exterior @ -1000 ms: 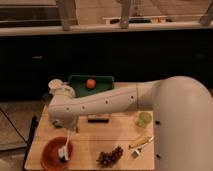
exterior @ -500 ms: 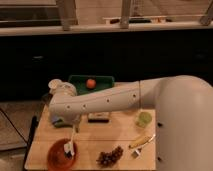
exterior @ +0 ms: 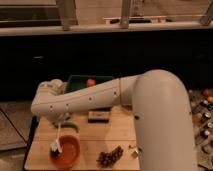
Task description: Wipe red bowl with brush
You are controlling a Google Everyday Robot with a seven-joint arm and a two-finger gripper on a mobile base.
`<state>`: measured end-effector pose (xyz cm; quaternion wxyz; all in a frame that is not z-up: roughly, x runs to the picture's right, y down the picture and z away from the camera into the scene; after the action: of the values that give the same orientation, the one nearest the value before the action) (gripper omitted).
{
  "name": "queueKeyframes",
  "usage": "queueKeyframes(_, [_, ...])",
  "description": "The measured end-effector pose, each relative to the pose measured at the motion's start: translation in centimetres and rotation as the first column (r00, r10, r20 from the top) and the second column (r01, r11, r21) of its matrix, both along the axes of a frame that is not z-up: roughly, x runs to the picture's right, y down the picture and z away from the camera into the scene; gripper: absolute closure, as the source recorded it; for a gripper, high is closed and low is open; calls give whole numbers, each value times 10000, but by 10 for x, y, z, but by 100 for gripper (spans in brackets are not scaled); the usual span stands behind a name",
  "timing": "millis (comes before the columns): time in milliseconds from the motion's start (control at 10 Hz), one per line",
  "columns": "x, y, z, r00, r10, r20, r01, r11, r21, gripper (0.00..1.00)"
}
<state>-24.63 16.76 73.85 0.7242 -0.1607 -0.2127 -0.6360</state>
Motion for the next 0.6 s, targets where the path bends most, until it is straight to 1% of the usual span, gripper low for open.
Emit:
queueKeyframes(100, [-8,6,0,9996,-161,240,164,9998,-103,100])
queueKeyframes(200, [-14,11,-2,9992,-234,316,240,9995,-195,100])
queueKeyframes(300, [-14,17,-4,9992,-245,307,255,9991,-338,100])
queueKeyframes(500, [3,23,-6,9999,-94,-83,90,9989,-466,100])
queueKeyframes(600, [18,22,-6,9994,-7,-354,-9,9991,-431,100])
